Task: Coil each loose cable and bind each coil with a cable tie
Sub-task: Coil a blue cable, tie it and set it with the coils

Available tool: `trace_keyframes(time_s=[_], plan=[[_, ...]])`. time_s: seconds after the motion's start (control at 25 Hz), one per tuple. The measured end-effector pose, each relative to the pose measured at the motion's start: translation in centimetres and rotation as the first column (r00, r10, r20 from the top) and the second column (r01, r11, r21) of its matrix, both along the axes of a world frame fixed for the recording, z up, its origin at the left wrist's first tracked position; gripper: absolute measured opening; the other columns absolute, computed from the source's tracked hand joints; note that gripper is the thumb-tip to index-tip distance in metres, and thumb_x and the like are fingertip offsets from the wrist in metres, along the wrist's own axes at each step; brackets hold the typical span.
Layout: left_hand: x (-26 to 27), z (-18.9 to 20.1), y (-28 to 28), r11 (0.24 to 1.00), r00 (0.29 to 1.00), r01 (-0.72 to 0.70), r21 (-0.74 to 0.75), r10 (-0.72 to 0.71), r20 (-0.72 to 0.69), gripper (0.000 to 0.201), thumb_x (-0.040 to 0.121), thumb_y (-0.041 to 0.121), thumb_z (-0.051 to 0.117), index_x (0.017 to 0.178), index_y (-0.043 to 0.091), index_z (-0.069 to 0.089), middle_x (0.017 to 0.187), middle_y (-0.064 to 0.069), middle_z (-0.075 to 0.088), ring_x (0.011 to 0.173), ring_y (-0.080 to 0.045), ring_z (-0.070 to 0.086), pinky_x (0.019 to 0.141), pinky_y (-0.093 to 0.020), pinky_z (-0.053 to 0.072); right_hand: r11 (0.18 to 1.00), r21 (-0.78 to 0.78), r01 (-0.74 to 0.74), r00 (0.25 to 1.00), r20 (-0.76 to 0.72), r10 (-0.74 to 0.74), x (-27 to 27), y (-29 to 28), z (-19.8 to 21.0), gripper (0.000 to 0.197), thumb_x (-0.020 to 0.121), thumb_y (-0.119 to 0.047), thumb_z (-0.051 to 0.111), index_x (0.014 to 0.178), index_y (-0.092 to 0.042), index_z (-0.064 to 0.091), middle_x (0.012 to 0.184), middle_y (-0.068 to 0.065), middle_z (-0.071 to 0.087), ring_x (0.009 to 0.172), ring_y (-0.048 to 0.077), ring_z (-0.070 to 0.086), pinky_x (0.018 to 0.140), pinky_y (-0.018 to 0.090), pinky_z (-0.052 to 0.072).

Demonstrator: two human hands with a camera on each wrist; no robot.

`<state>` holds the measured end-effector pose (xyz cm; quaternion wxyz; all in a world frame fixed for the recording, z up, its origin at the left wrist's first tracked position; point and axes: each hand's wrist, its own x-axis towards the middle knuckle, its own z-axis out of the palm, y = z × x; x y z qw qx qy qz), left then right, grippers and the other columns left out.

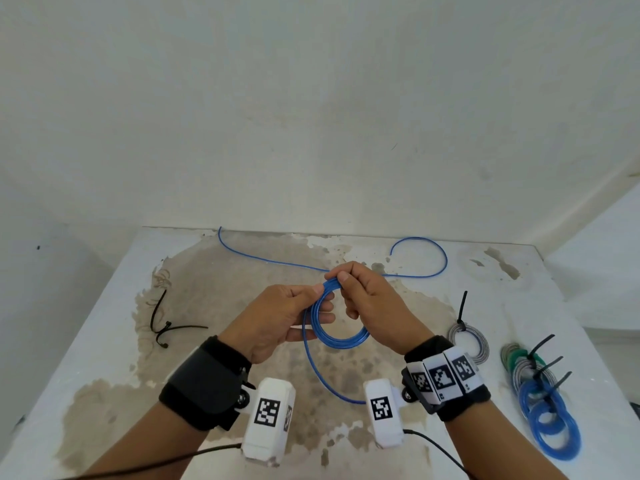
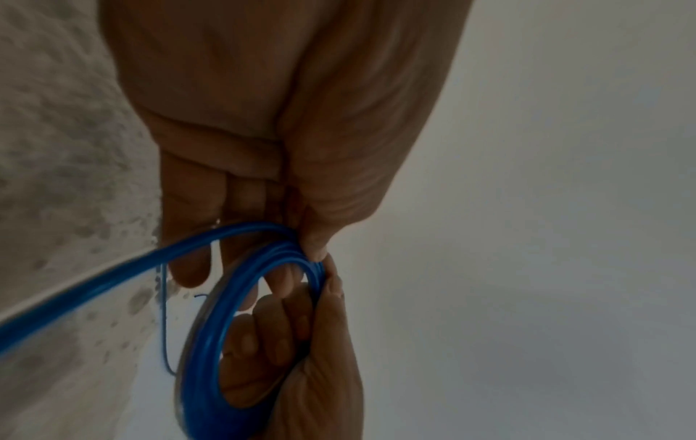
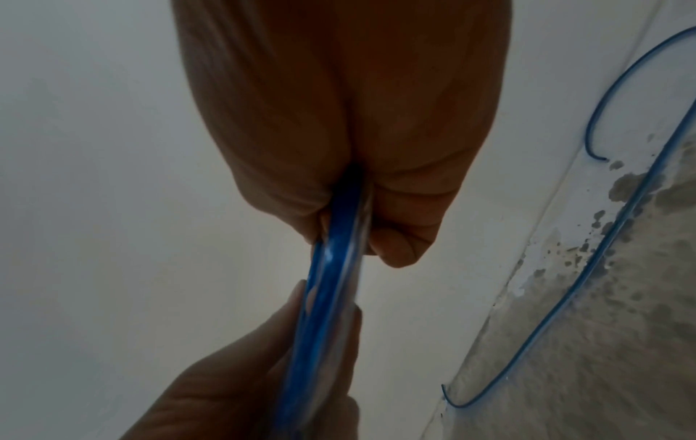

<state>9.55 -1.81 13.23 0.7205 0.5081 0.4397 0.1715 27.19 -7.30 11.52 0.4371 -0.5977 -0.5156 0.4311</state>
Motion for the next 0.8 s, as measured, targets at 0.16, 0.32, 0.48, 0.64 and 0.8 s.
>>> trace_keyframes(time_s=[0.16, 0.32, 0.48, 0.64, 0.8], plan=[[-1.0, 0.2, 0.4, 0.979, 0.979, 0.193, 0.072, -0.188, -0.073, 0.025, 0.099, 0.036, 0.059, 0.115, 0.022, 0.072, 0.1, -0.004, 0.078, 0.098, -0.016, 0.073, 0.095, -0.035, 0.056, 0.999, -0.048, -0.017, 0.999, 0.046, 0.02, -0.3, -0.4, 0.3, 0.025, 0.109, -0.022, 0.042, 0.103, -0.017, 0.065, 0.063, -0.004, 0.043, 0.061, 0.02, 0.039, 0.061, 0.036, 0.04], [-1.7, 0.4, 1.3, 0.957, 0.956, 0.285, 0.046, -0.281, -0.079, 0.024, 0.095, 0.031, 0.066, 0.113, 0.017, 0.073, 0.104, -0.005, 0.078, 0.105, -0.02, 0.072, 0.093, -0.029, 0.056, 0.992, -0.085, -0.094, 0.988, 0.115, 0.103, -0.7, -0.8, 0.5, 0.027, 0.109, -0.024, 0.042, 0.103, -0.017, 0.067, 0.061, -0.015, 0.049, 0.062, 0.019, 0.041, 0.062, 0.036, 0.041], [-2.1, -0.1, 1.5, 0.969, 0.969, 0.241, 0.056, -0.238, -0.061, 0.023, 0.09, 0.027, 0.073, 0.103, 0.008, 0.076, 0.1, -0.01, 0.078, 0.097, -0.023, 0.075, 0.091, -0.032, 0.058, 0.988, -0.072, -0.14, 0.979, 0.142, 0.149, -1.5, -0.6, 0.8, 0.027, 0.109, -0.023, 0.042, 0.104, -0.015, 0.067, 0.063, -0.016, 0.053, 0.062, 0.02, 0.042, 0.062, 0.038, 0.041], [-2.7, -1.0, 1.1, 0.984, 0.984, 0.173, -0.048, -0.171, 0.054, 0.022, 0.088, 0.024, 0.072, 0.102, 0.007, 0.074, 0.107, -0.013, 0.076, 0.104, -0.023, 0.072, 0.089, -0.031, 0.058, 0.985, -0.052, -0.167, 0.975, 0.14, 0.172, -1.9, -0.2, 1.3, 0.026, 0.109, -0.022, 0.042, 0.104, -0.014, 0.067, 0.073, -0.014, 0.059, 0.062, 0.013, 0.046, 0.062, 0.029, 0.044], [-3.0, -1.2, 1.2, 0.982, 0.982, 0.188, -0.008, -0.187, 0.018, 0.025, 0.091, 0.026, 0.07, 0.109, 0.009, 0.075, 0.104, -0.009, 0.077, 0.097, -0.019, 0.073, 0.087, -0.032, 0.059, 0.986, -0.066, -0.151, 0.975, 0.154, 0.16, -2.5, 0.3, 0.9, 0.026, 0.109, -0.022, 0.043, 0.106, -0.015, 0.068, 0.076, -0.015, 0.06, 0.062, 0.004, 0.047, 0.064, 0.022, 0.044]])
